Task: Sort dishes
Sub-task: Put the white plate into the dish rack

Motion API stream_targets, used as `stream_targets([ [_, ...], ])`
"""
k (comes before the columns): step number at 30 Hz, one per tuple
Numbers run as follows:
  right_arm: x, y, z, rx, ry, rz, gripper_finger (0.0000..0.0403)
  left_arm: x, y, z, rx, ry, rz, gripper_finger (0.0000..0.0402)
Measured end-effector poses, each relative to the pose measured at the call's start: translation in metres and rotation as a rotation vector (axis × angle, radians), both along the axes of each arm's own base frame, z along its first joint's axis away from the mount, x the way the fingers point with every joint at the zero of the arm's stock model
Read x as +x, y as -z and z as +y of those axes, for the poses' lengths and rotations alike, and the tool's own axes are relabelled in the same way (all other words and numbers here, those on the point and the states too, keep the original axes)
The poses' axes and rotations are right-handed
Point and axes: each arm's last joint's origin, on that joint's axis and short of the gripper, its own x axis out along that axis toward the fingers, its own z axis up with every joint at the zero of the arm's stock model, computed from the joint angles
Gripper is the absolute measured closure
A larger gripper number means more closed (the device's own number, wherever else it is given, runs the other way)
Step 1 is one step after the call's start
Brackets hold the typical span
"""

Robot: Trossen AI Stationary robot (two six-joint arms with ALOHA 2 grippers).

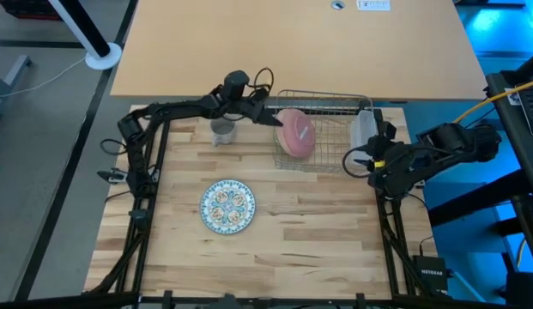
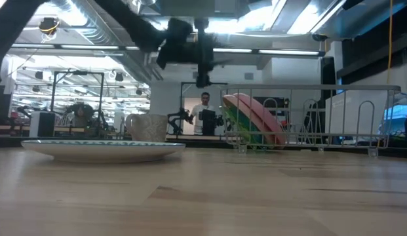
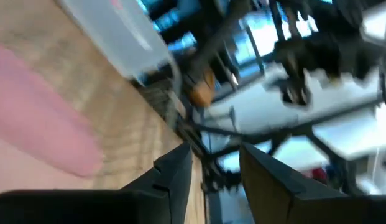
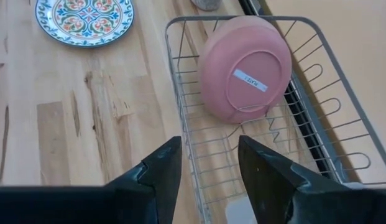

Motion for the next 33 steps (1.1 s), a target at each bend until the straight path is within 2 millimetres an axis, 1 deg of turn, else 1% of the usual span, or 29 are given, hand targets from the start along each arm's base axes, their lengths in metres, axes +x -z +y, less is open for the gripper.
stream_targets([
  [2,0.0,0.0,0.0,0.009,0.002,0.0,0.024,0.001,-0.013,-0.018,0.043,0.05,-0.006,0.028],
  [5,0.0,0.0,0.001,0.022,-0.004,0.0,0.024,-0.002,-0.029,-0.052,0.092,0.13,0.026,0.0286],
  [7,0.002,0.002,0.001,0.035,0.006,-0.006,0.024,-0.005,-0.037,-0.081,0.126,0.177,0.087,0.029],
  [9,0.004,0.006,0.002,0.047,0.022,-0.008,0.024,-0.007,-0.039,-0.115,0.181,0.203,0.18,0.0295],
  [13,0.01,0.018,0.004,0.059,0.045,0.004,0.024,-0.019,-0.035,-0.184,0.327,0.226,0.441,0.0304],
  [16,0.017,0.029,0.008,0.096,0.023,0.012,0.024,-0.026,-0.026,-0.232,0.447,0.214,0.624,0.0309],
  [18,0.023,0.037,0.011,0.138,-0.002,0.002,0.024,-0.033,-0.02,-0.26,0.523,0.198,0.719,0.0312],
  [21,0.035,0.048,0.017,0.204,-0.043,-0.035,0.024,-0.041,-0.011,-0.297,0.614,0.153,0.806,0.0314],
  [23,0.042,0.054,0.021,0.254,-0.076,-0.059,0.0239,-0.047,-0.005,-0.316,0.669,0.136,0.829,0.0314],
  [26,0.051,0.062,0.026,0.311,-0.116,-0.101,0.0239,-0.055,0.004,-0.339,0.705,0.137,0.836,0.0314],
  [30,0.067,0.071,0.032,0.356,-0.149,-0.155,0.024,-0.066,0.018,-0.364,0.682,0.15,0.878,0.0314],
  [33,0.079,0.076,0.037,0.387,-0.176,-0.179,0.024,-0.074,0.032,-0.377,0.654,0.147,0.898,0.0314],
])
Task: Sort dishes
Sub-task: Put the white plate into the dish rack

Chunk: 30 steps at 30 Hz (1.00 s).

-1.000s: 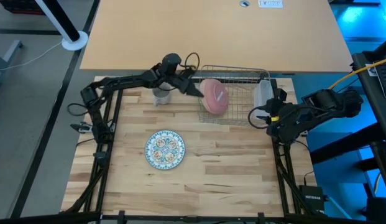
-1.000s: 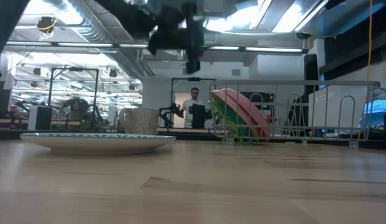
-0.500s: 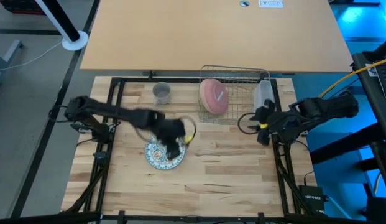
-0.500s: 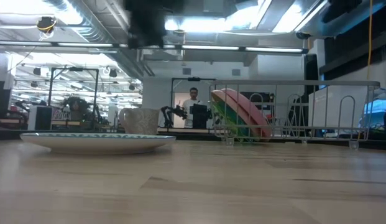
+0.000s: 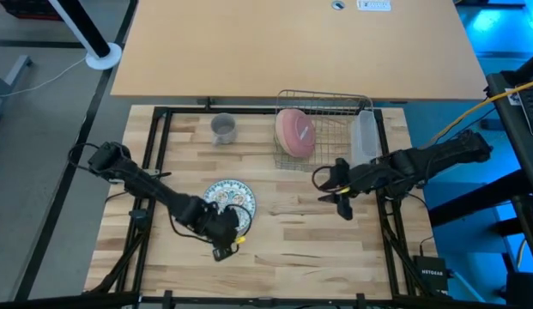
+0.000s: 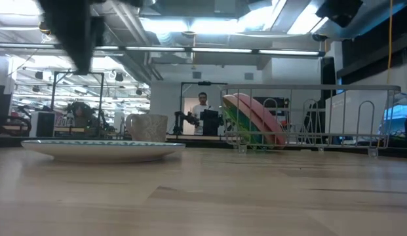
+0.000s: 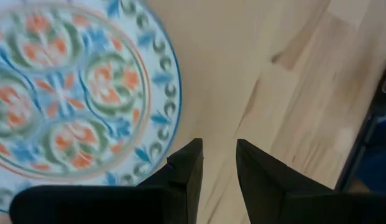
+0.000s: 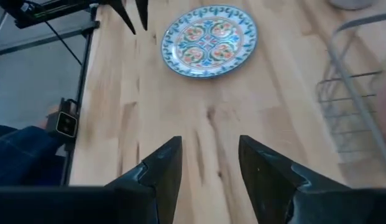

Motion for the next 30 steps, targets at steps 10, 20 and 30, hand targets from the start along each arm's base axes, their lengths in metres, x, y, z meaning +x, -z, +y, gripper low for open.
stream_targets([
  [10,0.037,0.025,0.014,0.014,-0.04,0.069,0.024,-0.03,0.037,-0.023,-0.018,0.016,0.071,0.0308],
  [20,0.054,0.047,0.021,-0.002,-0.05,0.156,0.024,-0.035,0.044,-0.023,0.072,0.19,0.072,0.0226],
  [30,0.064,0.055,0.024,-0.005,-0.05,0.164,0.024,-0.034,0.044,-0.019,0.246,0.284,0.013,0.0231],
])
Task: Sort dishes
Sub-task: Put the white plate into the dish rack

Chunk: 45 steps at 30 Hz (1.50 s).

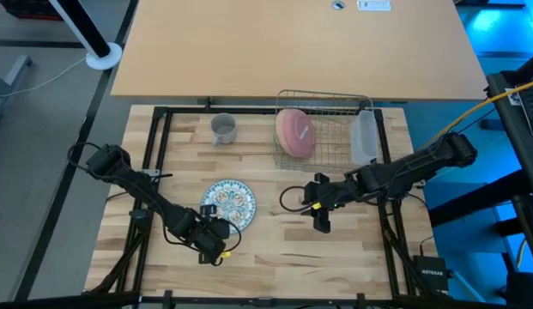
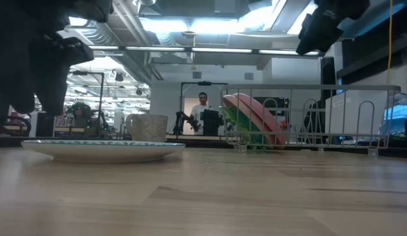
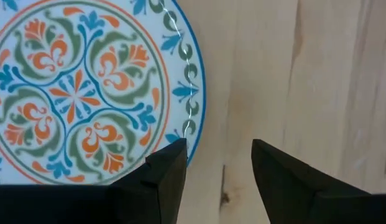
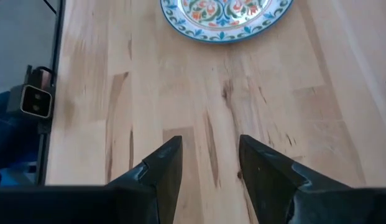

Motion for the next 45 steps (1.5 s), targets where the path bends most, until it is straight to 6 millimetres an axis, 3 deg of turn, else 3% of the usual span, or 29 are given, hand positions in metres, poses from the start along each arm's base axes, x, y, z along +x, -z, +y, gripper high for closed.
stream_targets([
  [10,0.002,-0.002,0.001,0.008,0.001,-0.028,0.024,0.004,0.028,-0.008,0.097,0.144,0.08,0.025],
  [17,0.003,-0.003,0.001,0.004,0.006,-0.039,0.024,0.006,0.043,-0.011,0.237,0.155,0.064,0.0268],
  [24,0.004,-0.004,0.0,-0.01,0.021,-0.058,0.024,0.007,0.043,-0.008,0.345,0.13,0.008,0.0287],
  [34,0.005,-0.005,0.0,-0.006,0.022,-0.075,0.024,0.008,0.044,-0.007,0.36,0.156,0.015,0.0313],
  [45,0.005,-0.005,0.0,-0.006,0.022,-0.075,0.024,0.01,0.044,-0.004,0.36,0.19,0.034,0.0316],
])
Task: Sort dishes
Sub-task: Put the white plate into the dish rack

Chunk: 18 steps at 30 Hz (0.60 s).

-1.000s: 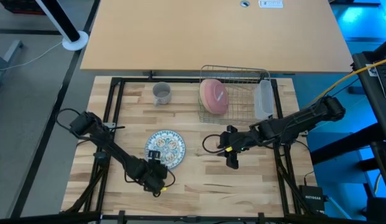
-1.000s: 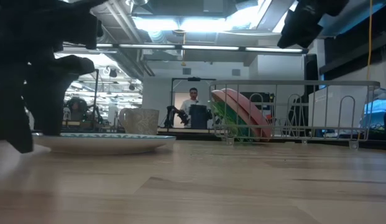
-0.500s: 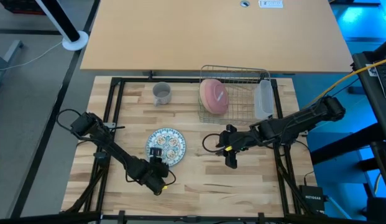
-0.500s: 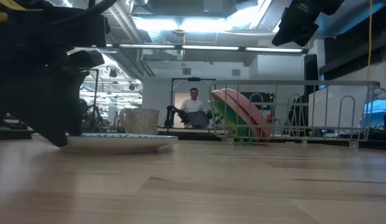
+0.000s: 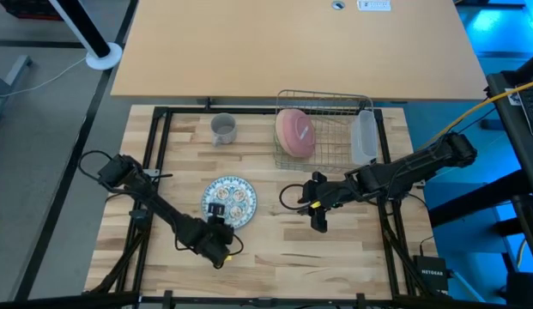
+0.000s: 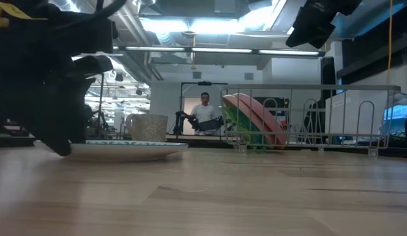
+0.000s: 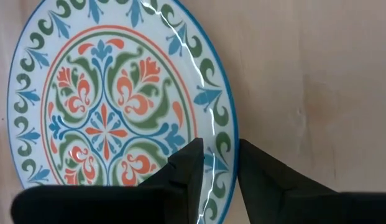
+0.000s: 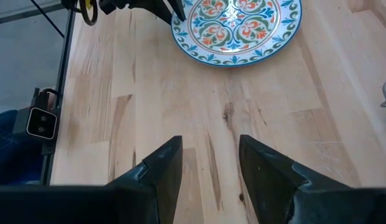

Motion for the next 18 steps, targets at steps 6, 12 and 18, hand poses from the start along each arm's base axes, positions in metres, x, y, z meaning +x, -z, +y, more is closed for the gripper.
stream_targets([
  [6,0.0,0.0,0.0,0.0,0.0,0.0,0.024,0.005,0.0,0.007,-0.002,0.002,0.018,0.0316],
  [12,0.0,0.0,0.0,0.0,0.0,0.0,0.024,0.01,0.0,0.015,0.002,-0.009,0.026,0.0316],
  [18,0.0,0.0,0.0,0.0,0.0,0.0,0.024,0.013,0.001,0.022,0.001,-0.038,0.026,0.0353],
])
